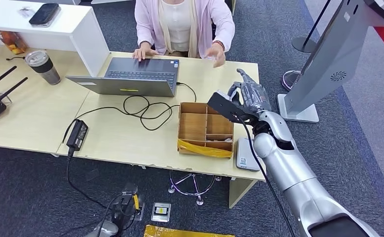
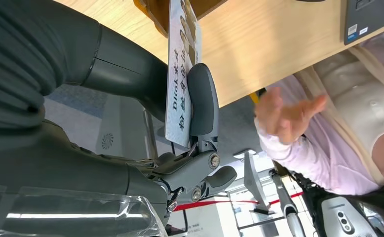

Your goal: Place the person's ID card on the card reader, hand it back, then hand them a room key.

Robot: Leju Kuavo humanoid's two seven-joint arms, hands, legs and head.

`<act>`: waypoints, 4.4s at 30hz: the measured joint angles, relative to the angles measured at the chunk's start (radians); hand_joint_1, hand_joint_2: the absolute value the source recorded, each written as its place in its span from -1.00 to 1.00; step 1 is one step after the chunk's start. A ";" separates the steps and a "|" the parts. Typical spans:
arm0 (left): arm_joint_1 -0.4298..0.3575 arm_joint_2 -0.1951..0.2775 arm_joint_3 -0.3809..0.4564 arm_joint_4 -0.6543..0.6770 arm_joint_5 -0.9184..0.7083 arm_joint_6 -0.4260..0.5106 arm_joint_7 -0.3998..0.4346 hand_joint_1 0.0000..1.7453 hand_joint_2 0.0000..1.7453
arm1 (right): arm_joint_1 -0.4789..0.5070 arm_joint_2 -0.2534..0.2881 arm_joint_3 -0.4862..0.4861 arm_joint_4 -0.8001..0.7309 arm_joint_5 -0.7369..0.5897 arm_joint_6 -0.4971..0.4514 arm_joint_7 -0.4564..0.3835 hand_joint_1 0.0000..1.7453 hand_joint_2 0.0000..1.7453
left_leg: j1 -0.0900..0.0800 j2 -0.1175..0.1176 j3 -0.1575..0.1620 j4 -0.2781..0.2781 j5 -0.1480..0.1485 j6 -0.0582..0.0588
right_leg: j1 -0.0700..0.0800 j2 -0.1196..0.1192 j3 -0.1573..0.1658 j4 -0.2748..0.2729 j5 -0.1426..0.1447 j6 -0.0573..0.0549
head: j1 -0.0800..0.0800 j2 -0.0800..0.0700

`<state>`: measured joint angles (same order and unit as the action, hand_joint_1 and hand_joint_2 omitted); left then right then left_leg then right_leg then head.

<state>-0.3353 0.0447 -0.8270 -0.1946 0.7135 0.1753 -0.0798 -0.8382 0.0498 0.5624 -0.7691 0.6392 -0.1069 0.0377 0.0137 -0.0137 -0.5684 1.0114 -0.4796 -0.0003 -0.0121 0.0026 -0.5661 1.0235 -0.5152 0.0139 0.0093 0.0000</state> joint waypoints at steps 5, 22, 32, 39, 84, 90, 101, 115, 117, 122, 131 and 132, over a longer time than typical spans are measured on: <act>0.019 -0.001 0.073 -0.001 0.138 -0.048 -0.137 -1.00 -1.00 | 0.003 -0.010 0.004 0.012 -0.004 -0.003 0.006 1.00 1.00 | 0.000 0.000 0.000 0.000 0.000 0.000 | 0.000 0.001 -0.001 0.000 0.000 0.000 | 0.000 0.000; 0.040 0.009 0.189 -0.001 0.151 -0.105 -0.155 -1.00 -1.00 | -0.002 -0.021 0.004 0.034 0.028 0.000 -0.019 1.00 1.00 | 0.000 0.000 0.000 0.000 0.000 0.000 | 0.000 0.002 0.000 0.000 0.000 0.000 | 0.000 0.000; 0.040 0.009 0.206 -0.001 0.134 -0.112 -0.150 -1.00 -1.00 | -0.004 -0.021 0.005 0.034 0.046 -0.001 -0.018 -1.00 -1.00 | 0.000 0.001 0.000 0.000 0.000 0.000 | 0.000 0.002 0.000 0.000 0.000 0.000 | 0.000 0.000; 0.040 0.008 0.208 -0.001 0.131 -0.111 -0.144 -1.00 -1.00 | -0.005 -0.020 0.006 0.032 0.062 -0.008 -0.010 -1.00 -1.00 | 0.000 0.001 0.000 0.000 0.000 0.000 | 0.000 0.002 0.000 0.000 0.000 0.000 | 0.000 0.000; 0.132 0.037 0.279 0.002 0.184 -0.061 -0.224 -1.00 -1.00 | 0.615 -0.312 0.054 -0.980 0.193 0.039 0.264 -1.00 1.00 | 0.000 0.004 0.001 0.000 -0.001 -0.001 | 0.000 0.004 0.000 -0.001 0.000 0.000 | 0.000 0.000; 0.133 0.036 0.281 0.002 0.183 -0.061 -0.230 -1.00 -1.00 | 0.614 -0.295 0.086 -0.939 0.242 0.026 0.246 -1.00 1.00 | 0.000 0.004 0.000 0.000 -0.001 -0.001 | 0.000 0.004 0.000 -0.001 0.000 0.000 | 0.000 0.000; 0.132 0.029 0.281 0.002 0.170 -0.060 -0.230 -1.00 -1.00 | 0.581 -0.231 0.113 -0.796 0.294 0.000 0.210 -1.00 1.00 | 0.000 0.004 0.000 0.000 -0.001 -0.001 | 0.000 0.004 0.000 -0.001 0.000 0.000 | 0.000 0.000; 0.122 0.022 0.279 0.001 0.137 -0.057 -0.217 -1.00 -1.00 | 0.467 -0.095 0.137 -0.581 0.374 -0.013 0.185 -1.00 1.00 | 0.000 0.004 0.001 0.000 -0.001 0.000 | 0.000 0.004 0.000 -0.001 0.000 0.000 | 0.000 0.000; 0.118 0.021 0.278 0.001 0.135 -0.057 -0.215 -1.00 -1.00 | 0.453 -0.083 0.137 -0.555 0.381 -0.015 0.188 -1.00 1.00 | 0.000 0.004 0.001 0.000 -0.001 0.000 | 0.000 0.004 0.000 -0.001 0.000 0.000 | 0.000 0.000; 0.116 0.021 0.278 0.001 0.130 -0.060 -0.214 -1.00 -1.00 | 0.439 -0.068 0.137 -0.523 0.396 -0.030 0.194 -1.00 1.00 | 0.000 0.004 0.001 0.000 -0.001 0.000 | 0.000 0.004 0.000 -0.001 0.000 0.000 | 0.000 0.000; 0.115 0.021 0.278 0.001 0.128 -0.060 -0.214 -1.00 -1.00 | 0.430 -0.066 0.137 -0.512 0.400 -0.031 0.195 -1.00 1.00 | 0.000 0.004 0.001 0.000 -0.001 0.000 | 0.000 0.004 0.000 -0.001 0.000 0.000 | 0.000 0.000; 0.114 0.021 0.278 0.001 0.127 -0.060 -0.214 -1.00 -1.00 | 0.426 -0.065 0.137 -0.506 0.402 -0.031 0.195 -1.00 1.00 | 0.000 0.004 0.001 0.000 -0.001 0.000 | 0.000 0.004 0.000 -0.001 0.000 0.000 | 0.000 0.000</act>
<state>-0.2212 0.0659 -0.5491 -0.1934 0.8407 0.1149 -0.2941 -0.4121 -0.0156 0.6990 -1.2748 1.0408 -0.1376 0.2330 0.0137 -0.0097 -0.5678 1.0110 -0.4806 -0.0008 -0.0122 0.0069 -0.5660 1.0229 -0.5155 0.0136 0.0093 0.0000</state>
